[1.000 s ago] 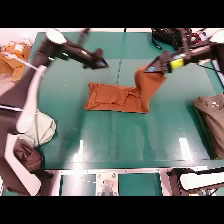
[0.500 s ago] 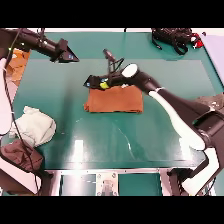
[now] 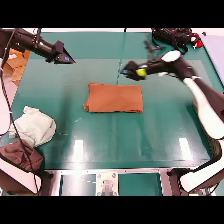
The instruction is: Fold the shirts.
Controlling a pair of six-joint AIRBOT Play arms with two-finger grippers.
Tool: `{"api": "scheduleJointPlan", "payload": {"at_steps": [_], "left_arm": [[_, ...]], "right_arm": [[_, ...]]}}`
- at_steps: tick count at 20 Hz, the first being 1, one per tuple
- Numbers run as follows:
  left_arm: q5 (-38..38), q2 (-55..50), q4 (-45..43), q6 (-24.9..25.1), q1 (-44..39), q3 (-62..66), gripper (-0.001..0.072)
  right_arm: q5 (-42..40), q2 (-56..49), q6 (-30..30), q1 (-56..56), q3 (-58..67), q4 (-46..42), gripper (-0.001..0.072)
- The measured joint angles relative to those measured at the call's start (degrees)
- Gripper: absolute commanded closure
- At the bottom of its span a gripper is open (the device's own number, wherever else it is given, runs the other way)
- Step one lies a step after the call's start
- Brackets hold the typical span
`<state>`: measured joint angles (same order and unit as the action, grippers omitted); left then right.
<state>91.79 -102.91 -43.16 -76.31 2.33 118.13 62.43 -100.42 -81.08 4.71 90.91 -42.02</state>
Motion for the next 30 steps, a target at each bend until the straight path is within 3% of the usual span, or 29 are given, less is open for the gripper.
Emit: {"api": "scheduleJointPlan", "payload": {"at_steps": [4, 10, 11, 12, 17, 20, 30], "left_arm": [[0.22, 0.0, -2.49, -1.01, 0.02, 0.0, 0.0682], [-0.09, 0.0, -6.51, -1.57, 0.0, 0.0, 0.0682], [-0.2, 0.0, -7.52, -1.57, 0.0, 0.0, 0.0682], [-0.5, 0.0, -8.68, -1.57, 0.0, 0.0, 0.0682], [-1.07, 0.0, -13.44, -1.36, 0.0, 0.0, 0.0682], [-1.09, 0.0, -14.43, -1.22, 0.0, 0.0, 0.0682], [-0.22, 0.0, -15.1, -1.2, 0.0, 0.0, 0.0682]], "right_arm": [[6.23, 1.05, 0.2, -9.97, -8.68, -4.13, 0.0163], [2.21, -0.22, 5.84, -8.15, -19.98, 2.6, 0.0175], [1.44, -0.57, 6.84, -6.97, -20.55, 4.57, 0.0501], [-0.17, -0.92, 7.8, -5.68, -20.79, 5.7, 0.0683], [-0.15, 0.15, 9.29, -3.76, -14.67, 11.17, 0.07], [2.05, 3.06, 6.8, -8.02, -7.1, 11.87, 0.07], [13.09, 9.7, -4.68, -44.37, 10.23, 10.69, 0.0701]]}}
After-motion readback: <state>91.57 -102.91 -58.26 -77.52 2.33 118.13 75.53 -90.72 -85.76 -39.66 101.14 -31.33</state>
